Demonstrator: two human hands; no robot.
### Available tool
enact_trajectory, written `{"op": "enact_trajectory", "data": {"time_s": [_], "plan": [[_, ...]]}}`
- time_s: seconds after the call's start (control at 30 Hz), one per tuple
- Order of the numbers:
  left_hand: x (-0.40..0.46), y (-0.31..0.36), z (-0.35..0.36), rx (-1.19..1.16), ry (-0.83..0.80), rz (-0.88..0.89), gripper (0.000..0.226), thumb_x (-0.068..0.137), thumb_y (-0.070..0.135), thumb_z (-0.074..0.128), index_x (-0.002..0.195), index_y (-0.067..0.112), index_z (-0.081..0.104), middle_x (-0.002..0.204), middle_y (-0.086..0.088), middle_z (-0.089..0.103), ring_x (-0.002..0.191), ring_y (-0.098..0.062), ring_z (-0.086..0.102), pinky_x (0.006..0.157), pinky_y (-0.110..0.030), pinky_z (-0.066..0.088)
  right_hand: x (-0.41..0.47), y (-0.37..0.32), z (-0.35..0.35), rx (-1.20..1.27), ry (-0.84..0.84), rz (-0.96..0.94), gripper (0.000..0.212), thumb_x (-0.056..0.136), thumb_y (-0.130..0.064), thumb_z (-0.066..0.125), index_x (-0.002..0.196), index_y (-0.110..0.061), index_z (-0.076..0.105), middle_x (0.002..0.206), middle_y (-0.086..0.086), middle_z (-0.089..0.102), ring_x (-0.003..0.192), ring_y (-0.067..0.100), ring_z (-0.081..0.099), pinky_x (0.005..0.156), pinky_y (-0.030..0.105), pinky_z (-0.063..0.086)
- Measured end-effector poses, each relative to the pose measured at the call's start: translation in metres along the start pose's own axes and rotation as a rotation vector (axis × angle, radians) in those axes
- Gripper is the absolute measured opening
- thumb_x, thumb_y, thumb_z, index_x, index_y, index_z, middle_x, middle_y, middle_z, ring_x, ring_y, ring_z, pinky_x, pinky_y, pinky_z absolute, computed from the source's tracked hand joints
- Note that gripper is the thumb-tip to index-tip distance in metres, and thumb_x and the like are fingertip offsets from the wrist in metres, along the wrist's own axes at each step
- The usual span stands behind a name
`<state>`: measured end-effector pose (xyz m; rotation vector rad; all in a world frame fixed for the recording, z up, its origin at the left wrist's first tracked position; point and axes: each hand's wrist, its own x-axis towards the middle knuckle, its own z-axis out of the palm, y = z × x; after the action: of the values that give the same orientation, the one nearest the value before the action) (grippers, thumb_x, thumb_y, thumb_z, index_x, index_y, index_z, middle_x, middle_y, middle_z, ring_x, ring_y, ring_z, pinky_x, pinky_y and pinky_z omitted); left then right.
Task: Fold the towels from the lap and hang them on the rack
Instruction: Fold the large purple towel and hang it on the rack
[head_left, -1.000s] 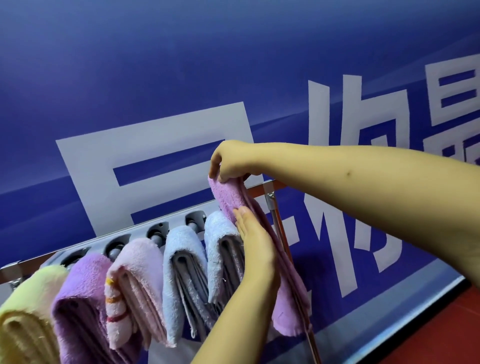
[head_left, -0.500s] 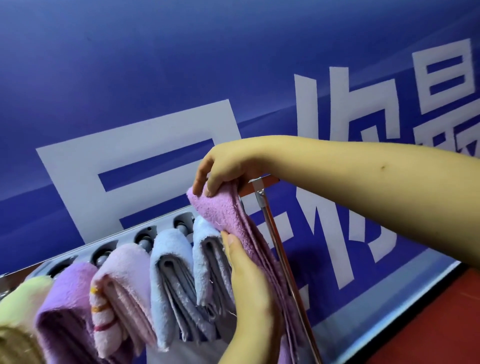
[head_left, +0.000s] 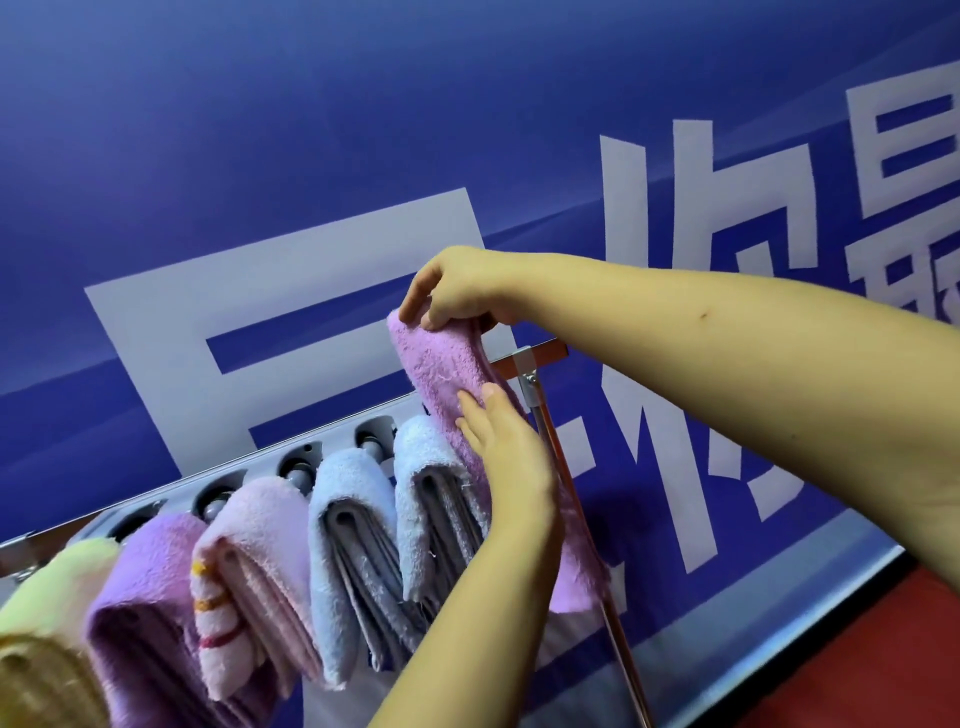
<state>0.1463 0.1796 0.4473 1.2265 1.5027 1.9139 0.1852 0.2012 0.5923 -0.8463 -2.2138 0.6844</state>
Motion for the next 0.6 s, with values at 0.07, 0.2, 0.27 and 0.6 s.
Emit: {"op": "enact_trajectory", "data": {"time_s": [0.07,0.2,0.27,0.6], "plan": [[0.003,0.003,-0.002,0.037,0.016,0.029,0.058,0.097,0.038,0.036,0.151,0.027,0.017,0.158,0.003,0.021,0.144,-0.019,0.023,0.117,-0.04,0.022,0.003,0.007,-0.012,0.061,0.091,0.04,0.029,0.087,0.003,0.054,0.101,-0.017,0.07,0.094,0.007,0.057,0.07,0.017,0.052,0.049,0.022,0.044],[0.013,0.002,-0.006,0.175,-0.075,0.094,0.066,0.093,0.039,0.046,0.151,0.021,0.019,0.158,0.0,0.024,0.143,-0.019,0.025,0.117,-0.042,0.023,0.007,0.032,-0.033,0.197,0.237,0.177,0.03,0.087,0.005,0.052,0.102,-0.014,0.069,0.1,0.011,0.057,0.08,0.022,0.053,0.056,0.025,0.047],[0.016,0.004,-0.009,0.291,-0.116,0.166,0.075,0.085,0.039,0.057,0.149,0.019,0.024,0.153,-0.001,0.033,0.139,-0.02,0.033,0.113,-0.042,0.03,0.008,0.048,-0.041,0.279,0.293,0.258,0.03,0.087,0.006,0.051,0.102,-0.013,0.068,0.091,0.01,0.057,0.072,0.019,0.051,0.055,0.025,0.046],[0.035,0.027,-0.018,1.118,-0.332,0.484,0.059,0.078,-0.002,0.053,0.134,0.011,0.041,0.122,-0.016,0.049,0.11,-0.034,0.05,0.08,-0.038,0.04,-0.027,0.15,-0.04,0.728,0.284,0.654,0.034,0.088,0.005,0.047,0.114,-0.01,0.062,0.08,0.008,0.06,0.065,0.013,0.055,0.065,0.021,0.05]]}}
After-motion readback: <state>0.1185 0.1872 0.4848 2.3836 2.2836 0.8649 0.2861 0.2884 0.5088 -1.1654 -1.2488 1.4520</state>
